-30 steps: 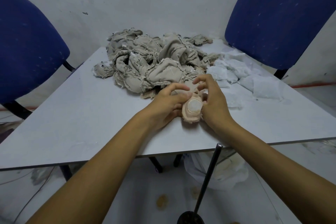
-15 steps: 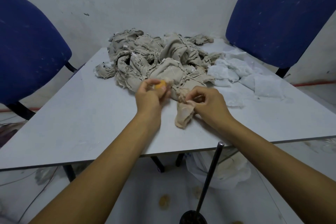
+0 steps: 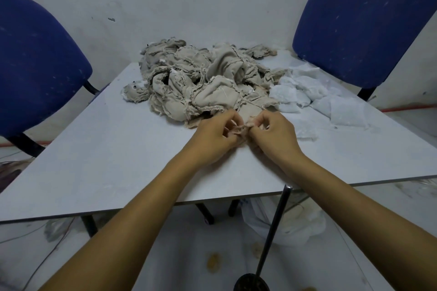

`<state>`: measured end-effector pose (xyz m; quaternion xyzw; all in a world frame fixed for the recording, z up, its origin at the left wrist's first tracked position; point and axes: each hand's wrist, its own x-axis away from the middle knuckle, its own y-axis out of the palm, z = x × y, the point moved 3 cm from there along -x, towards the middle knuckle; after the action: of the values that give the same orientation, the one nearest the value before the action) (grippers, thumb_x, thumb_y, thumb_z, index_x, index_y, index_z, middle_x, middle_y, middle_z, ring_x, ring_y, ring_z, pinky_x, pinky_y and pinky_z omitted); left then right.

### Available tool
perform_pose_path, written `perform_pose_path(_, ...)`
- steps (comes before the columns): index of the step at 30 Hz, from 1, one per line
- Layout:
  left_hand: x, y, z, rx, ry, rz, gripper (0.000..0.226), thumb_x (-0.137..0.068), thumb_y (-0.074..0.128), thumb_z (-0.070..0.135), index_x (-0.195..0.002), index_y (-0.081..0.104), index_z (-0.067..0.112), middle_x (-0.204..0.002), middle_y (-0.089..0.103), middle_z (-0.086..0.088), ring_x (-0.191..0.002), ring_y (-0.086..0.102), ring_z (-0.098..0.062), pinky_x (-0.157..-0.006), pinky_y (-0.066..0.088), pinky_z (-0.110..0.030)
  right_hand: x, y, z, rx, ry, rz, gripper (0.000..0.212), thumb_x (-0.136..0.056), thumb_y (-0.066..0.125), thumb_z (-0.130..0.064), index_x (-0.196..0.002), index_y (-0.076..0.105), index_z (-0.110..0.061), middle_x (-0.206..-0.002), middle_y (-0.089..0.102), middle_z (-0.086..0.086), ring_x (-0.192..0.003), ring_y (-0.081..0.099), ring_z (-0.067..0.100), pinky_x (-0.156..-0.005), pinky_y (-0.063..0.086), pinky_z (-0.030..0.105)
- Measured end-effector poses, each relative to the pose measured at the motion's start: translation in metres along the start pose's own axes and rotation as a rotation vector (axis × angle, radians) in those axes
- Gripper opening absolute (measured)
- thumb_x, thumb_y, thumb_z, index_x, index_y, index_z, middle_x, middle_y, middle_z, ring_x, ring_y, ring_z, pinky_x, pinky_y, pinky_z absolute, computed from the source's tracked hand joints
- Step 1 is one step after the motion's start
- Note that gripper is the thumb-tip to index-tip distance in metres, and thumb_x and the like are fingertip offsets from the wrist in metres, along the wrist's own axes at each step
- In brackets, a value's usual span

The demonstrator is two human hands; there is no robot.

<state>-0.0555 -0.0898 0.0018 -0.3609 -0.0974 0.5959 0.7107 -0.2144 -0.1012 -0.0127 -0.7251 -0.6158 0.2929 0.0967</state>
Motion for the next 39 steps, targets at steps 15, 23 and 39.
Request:
perform_pose_path(15,-0.003,-0.009,-0.018,0.211,-0.054,-0.042,0.009,-0.092,0.068,0.012,-0.090,0.061,0.018,-0.066,0.063,0.008,-0.062,0.053,-0.014,-0.063,0.043,-0.032,0.004,-0.003,-0.002,-0.137,-0.284,-0.134,0.009,-0.080,0.081,-0.022,-0.082,0.073,-0.026,-0.076,0.069,-0.013,-0.071,0.060,0.000,-0.066,0.042,0.011)
perform_pose_path(23,-0.002,-0.008,-0.008,0.368,-0.095,-0.006,0.017,-0.078,0.081,0.018,-0.076,0.065,0.012,-0.092,0.055,0.001,-0.073,0.058,-0.006,-0.068,0.047,-0.021,0.002,-0.001,-0.004,-0.231,-0.263,-0.349,0.022,-0.092,0.069,-0.020,-0.114,0.070,-0.023,-0.098,0.070,-0.002,-0.084,0.063,0.011,-0.075,0.050,0.023)
perform_pose_path(39,0.003,0.019,0.005,0.048,0.107,0.195,0.020,-0.098,0.060,0.025,-0.084,0.046,0.024,-0.058,0.055,0.006,-0.048,0.049,-0.003,-0.050,0.037,-0.020,-0.003,-0.006,0.004,-0.334,0.051,-0.105,0.023,-0.083,0.071,-0.011,-0.070,0.053,-0.013,-0.059,0.061,0.004,-0.048,0.064,0.018,-0.041,0.041,0.023)
